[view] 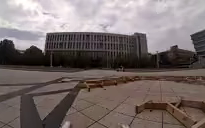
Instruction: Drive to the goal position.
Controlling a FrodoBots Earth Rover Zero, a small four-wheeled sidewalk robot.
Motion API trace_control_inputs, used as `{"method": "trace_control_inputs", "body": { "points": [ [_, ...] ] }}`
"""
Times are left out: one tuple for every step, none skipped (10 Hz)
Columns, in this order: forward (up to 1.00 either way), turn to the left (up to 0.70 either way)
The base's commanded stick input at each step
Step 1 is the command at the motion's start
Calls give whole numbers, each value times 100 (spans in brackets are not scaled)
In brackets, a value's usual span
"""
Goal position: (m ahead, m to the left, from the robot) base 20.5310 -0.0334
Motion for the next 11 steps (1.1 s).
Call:
{"method": "trace_control_inputs", "body": {
  "points": [
    [6,1],
    [6,0],
    [6,1],
    [6,1],
    [6,1],
    [6,1],
    [6,1],
    [6,0],
    [6,0],
    [6,0],
    [6,1]
  ]
}}
